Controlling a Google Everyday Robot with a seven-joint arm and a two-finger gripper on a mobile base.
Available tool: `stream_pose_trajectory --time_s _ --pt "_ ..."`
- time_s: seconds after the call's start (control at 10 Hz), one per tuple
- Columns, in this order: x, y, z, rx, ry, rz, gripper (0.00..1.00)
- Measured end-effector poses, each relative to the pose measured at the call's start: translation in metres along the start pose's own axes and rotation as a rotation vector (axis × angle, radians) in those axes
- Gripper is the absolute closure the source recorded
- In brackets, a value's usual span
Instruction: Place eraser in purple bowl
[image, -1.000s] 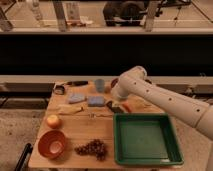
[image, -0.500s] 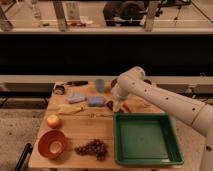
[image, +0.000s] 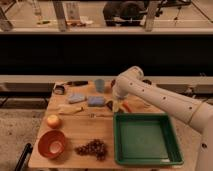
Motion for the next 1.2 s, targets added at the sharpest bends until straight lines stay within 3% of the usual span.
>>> stream_pose_trajectory --time_s 0.6,1.2 --pt "-0.001 -0.004 0.017 0.024 -0.045 0.092 0.2" --pt "0.004 -0.004 0.047 -0.025 -0.096 0.123 0.2"
